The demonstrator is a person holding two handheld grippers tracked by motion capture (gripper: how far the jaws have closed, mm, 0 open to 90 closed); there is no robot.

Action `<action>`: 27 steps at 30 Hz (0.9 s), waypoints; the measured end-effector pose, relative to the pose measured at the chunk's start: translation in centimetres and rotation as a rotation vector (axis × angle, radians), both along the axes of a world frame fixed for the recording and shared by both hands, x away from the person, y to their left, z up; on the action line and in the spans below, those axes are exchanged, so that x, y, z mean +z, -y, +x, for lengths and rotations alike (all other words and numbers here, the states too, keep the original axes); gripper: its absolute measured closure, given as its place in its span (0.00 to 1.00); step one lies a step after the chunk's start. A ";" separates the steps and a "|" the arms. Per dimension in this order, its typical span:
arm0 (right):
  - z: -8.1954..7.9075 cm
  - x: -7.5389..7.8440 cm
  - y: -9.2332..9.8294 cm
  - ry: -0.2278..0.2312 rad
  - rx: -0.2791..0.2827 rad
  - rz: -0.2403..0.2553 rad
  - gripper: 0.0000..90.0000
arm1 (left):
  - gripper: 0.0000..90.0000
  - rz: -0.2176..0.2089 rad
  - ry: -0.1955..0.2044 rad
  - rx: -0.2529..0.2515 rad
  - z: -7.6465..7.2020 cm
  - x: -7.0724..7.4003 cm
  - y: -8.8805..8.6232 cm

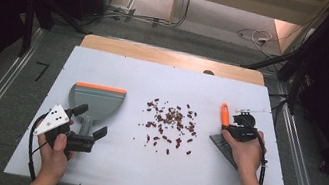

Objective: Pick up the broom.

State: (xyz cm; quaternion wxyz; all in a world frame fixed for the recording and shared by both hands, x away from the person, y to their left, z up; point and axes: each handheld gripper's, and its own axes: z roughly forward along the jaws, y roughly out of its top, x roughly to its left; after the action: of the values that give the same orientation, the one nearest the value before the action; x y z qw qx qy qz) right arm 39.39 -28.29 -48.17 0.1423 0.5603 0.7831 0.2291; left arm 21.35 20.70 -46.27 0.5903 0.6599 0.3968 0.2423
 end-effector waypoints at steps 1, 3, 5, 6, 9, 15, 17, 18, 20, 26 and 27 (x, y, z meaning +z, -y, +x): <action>-0.1 0.0 0.0 0.008 0.003 -0.004 0.74 | 0.01 0.005 0.002 -0.004 0.0 0.0 0.2; -0.4 -0.2 -0.1 0.039 0.022 -0.018 0.74 | 0.01 0.014 0.005 -0.013 0.1 0.1 0.6; -0.8 -0.2 0.1 0.083 0.025 0.001 0.74 | 0.01 0.025 0.007 -0.022 0.0 0.2 0.9; -1.1 -0.1 0.3 0.103 0.021 0.013 0.74 | 0.01 0.028 0.007 -0.028 0.0 0.2 1.1; -1.9 0.2 0.9 0.165 0.039 0.072 0.74 | 0.01 0.033 0.010 -0.043 0.1 0.3 1.4; -3.9 1.5 2.0 0.280 0.058 0.141 0.76 | 0.01 0.027 0.016 -0.051 0.2 0.5 2.2; -4.2 1.5 2.4 0.292 0.072 0.165 0.76 | 0.01 0.031 0.023 -0.054 0.2 0.7 2.6; -4.4 1.5 2.5 0.301 0.061 0.170 0.76 | 0.01 0.033 0.025 -0.056 0.1 0.8 2.8; -4.7 1.5 2.9 0.323 0.066 0.212 0.76 | 0.01 0.043 0.035 -0.063 0.0 1.1 3.2; -6.1 1.6 3.9 0.422 0.046 0.280 0.76 | 0.01 0.068 0.047 -0.081 0.1 1.6 4.4; -6.4 1.6 4.2 0.435 0.033 0.302 0.76 | 0.01 0.069 0.047 -0.082 0.2 1.7 4.5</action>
State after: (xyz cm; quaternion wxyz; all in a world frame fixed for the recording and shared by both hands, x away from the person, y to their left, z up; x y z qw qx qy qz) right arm 33.03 -32.53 -46.55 0.2186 0.5001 0.7000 0.4606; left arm 21.50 16.16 -44.59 0.5857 0.6897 0.3470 0.2469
